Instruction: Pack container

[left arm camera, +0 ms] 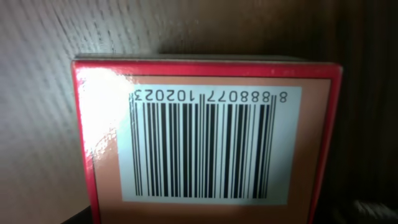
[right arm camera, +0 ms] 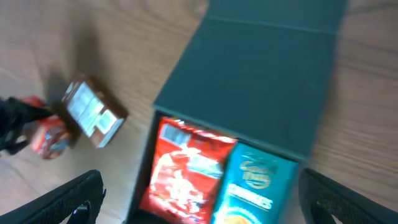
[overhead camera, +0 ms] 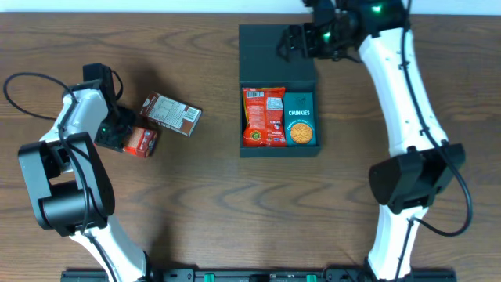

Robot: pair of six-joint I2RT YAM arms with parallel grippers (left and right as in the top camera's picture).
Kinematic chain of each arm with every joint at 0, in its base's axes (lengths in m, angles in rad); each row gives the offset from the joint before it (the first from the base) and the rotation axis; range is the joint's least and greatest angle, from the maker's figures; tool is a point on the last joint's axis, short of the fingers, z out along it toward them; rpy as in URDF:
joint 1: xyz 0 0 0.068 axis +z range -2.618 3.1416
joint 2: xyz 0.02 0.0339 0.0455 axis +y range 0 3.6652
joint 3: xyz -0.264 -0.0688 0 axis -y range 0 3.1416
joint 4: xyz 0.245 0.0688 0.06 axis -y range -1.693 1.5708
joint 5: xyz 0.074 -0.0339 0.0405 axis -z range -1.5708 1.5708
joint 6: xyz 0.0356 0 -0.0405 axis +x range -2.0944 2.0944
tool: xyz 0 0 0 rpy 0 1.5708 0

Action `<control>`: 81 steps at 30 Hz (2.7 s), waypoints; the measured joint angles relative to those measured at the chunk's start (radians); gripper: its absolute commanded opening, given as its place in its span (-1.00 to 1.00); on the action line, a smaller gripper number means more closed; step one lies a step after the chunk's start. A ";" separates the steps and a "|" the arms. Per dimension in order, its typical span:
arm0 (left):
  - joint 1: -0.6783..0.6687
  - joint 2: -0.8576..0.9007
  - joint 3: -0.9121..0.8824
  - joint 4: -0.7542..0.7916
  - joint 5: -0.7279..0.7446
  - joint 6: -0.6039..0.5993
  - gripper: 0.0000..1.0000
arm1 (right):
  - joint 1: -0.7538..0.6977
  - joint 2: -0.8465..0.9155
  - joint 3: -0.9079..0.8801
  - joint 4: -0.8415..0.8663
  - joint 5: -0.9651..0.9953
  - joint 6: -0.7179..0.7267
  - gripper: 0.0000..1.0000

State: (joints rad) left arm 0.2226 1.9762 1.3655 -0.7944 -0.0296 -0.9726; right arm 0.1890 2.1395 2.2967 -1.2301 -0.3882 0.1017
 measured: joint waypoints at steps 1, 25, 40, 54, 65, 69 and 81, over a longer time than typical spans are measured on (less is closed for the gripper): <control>0.000 0.000 0.032 -0.023 0.000 0.016 0.08 | -0.019 -0.005 0.000 -0.001 0.001 0.000 0.99; -0.657 -0.002 0.467 -0.030 0.048 0.451 0.04 | -0.499 -0.254 0.032 -0.117 0.022 -0.017 0.99; -0.885 0.113 0.467 0.064 0.034 0.434 0.11 | -0.522 -0.254 0.032 -0.237 0.023 -0.113 0.99; -0.920 0.135 0.467 0.109 0.099 0.354 0.10 | -0.526 -0.254 0.032 -0.251 0.023 -0.114 0.98; -0.924 0.160 0.467 0.108 0.100 0.362 0.75 | -0.527 -0.254 0.032 -0.258 0.023 -0.114 0.99; -0.924 0.161 0.485 0.089 0.105 0.391 0.77 | -0.527 -0.254 0.032 -0.260 0.023 -0.114 0.99; -0.644 0.138 0.817 -0.261 -0.106 0.429 0.75 | -0.471 -0.259 -0.136 -0.217 -0.051 -0.121 -0.97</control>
State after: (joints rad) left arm -0.4210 2.1143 2.1822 -1.0557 -0.1360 -0.5438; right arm -0.2821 1.8801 2.1605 -1.4471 -0.4393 -0.0196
